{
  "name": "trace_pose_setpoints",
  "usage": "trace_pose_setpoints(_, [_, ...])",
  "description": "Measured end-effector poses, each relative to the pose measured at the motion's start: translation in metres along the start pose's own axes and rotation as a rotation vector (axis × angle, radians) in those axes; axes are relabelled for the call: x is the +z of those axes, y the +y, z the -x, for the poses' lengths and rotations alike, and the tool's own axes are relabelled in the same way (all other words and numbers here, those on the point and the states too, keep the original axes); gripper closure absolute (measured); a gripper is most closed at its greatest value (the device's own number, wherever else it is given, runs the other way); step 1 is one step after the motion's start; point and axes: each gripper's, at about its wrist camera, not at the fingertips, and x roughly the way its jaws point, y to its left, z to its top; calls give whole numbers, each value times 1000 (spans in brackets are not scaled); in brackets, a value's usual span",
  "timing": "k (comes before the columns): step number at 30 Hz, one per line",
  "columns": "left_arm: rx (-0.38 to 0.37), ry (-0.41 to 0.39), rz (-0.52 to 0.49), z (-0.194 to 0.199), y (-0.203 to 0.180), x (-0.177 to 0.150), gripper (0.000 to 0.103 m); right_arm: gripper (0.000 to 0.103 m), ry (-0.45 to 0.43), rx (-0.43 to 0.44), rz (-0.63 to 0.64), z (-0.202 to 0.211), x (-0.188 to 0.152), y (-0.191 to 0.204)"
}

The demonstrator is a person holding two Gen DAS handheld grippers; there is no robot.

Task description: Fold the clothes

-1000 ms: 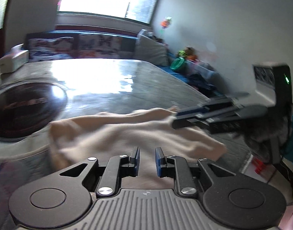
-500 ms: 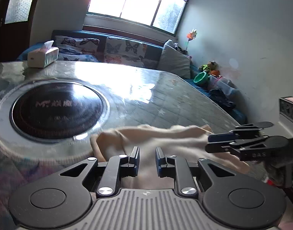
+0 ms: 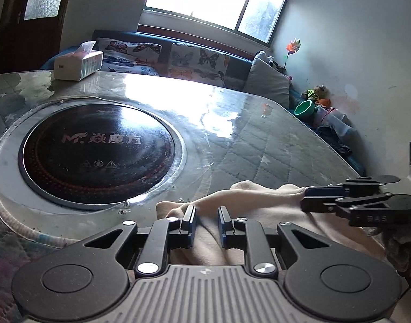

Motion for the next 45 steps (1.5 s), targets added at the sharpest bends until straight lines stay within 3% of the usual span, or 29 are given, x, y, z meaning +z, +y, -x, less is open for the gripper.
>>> trace_pose_setpoints(17, [-2, -12, -31, 8, -15, 7, 80, 74, -15, -44, 68, -6, 15, 21])
trace_pose_setpoints(22, [-52, -14, -75, 2, -36, 14, 80, 74, -15, -33, 104, -9, 17, 31])
trace_pose_setpoints(31, [-38, 57, -84, -29, -42, 15, 80, 73, -12, -15, 146, -4, 11, 42])
trace_pose_setpoints(45, [-35, 65, -78, -30, -41, 15, 80, 73, -4, 17, 215, 25, -12, 56])
